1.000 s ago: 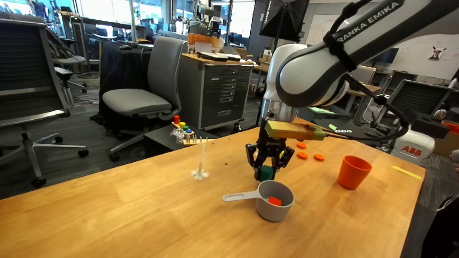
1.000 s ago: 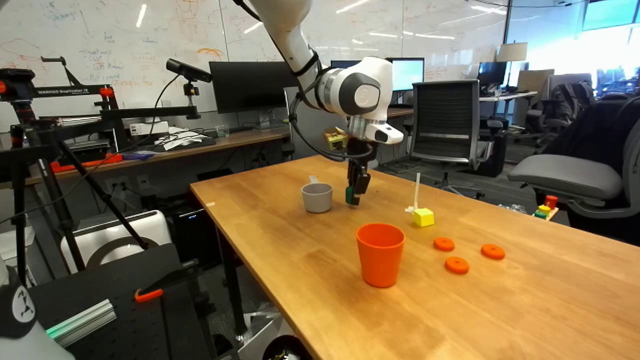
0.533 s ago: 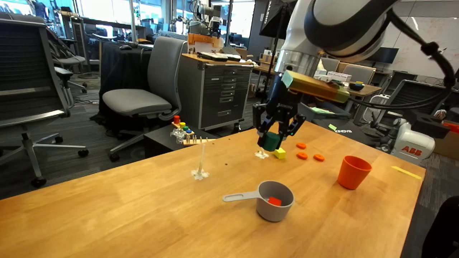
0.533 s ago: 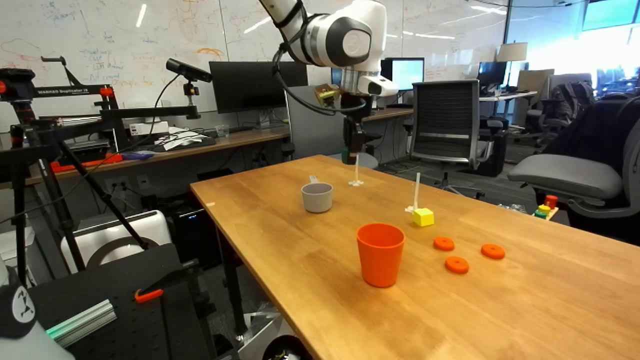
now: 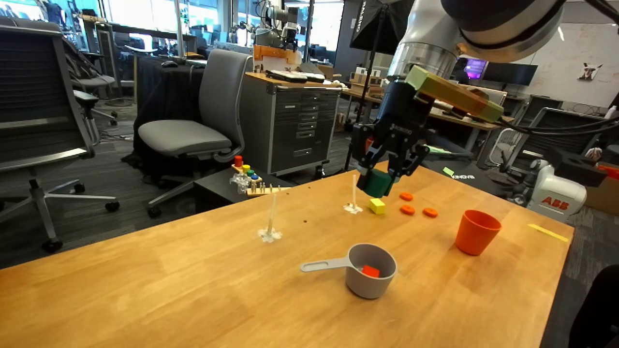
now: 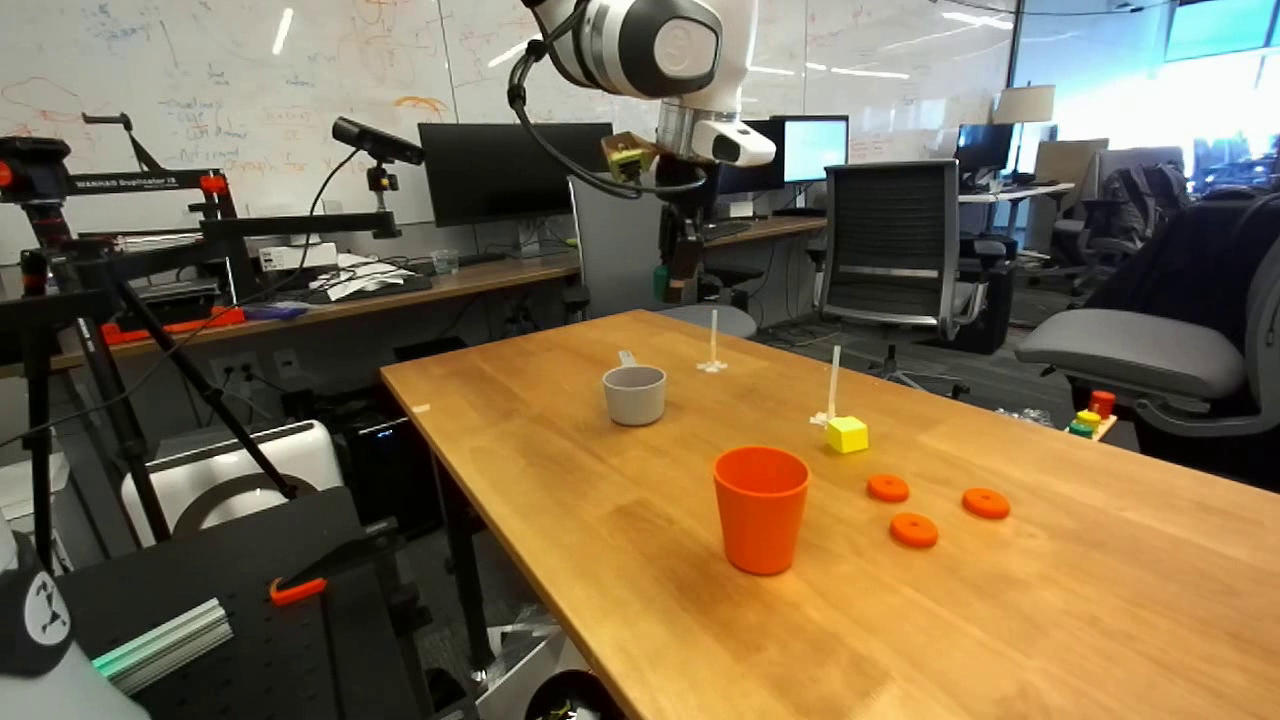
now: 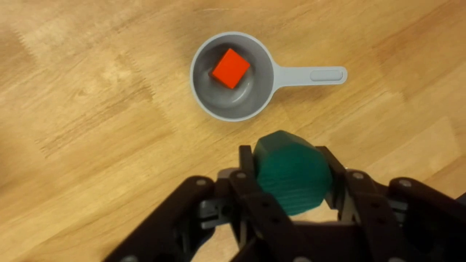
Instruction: Put the blocks in the grey cup
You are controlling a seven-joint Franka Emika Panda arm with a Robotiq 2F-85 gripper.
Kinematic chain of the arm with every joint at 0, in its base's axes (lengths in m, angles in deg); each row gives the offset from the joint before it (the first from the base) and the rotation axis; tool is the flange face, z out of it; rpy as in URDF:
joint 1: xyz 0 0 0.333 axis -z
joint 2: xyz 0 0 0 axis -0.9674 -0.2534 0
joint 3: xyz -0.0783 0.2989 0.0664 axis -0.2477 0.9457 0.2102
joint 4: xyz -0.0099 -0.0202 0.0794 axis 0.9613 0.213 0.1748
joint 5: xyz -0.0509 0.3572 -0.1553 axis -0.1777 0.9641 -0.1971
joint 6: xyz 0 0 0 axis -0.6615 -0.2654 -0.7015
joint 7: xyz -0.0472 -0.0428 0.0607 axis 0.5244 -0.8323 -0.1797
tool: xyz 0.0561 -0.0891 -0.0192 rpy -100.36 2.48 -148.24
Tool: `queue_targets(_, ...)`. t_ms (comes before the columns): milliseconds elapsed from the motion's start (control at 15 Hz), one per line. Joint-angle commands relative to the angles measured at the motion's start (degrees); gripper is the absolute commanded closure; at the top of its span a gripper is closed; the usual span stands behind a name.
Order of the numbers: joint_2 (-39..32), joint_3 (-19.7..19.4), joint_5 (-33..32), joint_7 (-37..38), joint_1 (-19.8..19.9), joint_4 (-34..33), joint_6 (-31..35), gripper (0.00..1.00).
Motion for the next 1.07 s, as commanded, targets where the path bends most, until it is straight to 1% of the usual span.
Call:
queue_targets(0,0.9,2.2,5.2,-3.8,2.1,3.1,-1.3,0.8)
queue_targets(133,0.5,2.8,7.1,-4.2,1.7,5.4,-0.7,0.8)
queue_targets(467,-1.1,4.6,8.9,-3.7,0.6,9.8,0.7,0.8)
queue_targets(667,-2.5,4.8,8.2,-4.5,0.6,10.2,1.1,0.8)
queue_targets(1000,-4.4,4.6,7.2,-4.7,0.4,9.0,1.9,0.8)
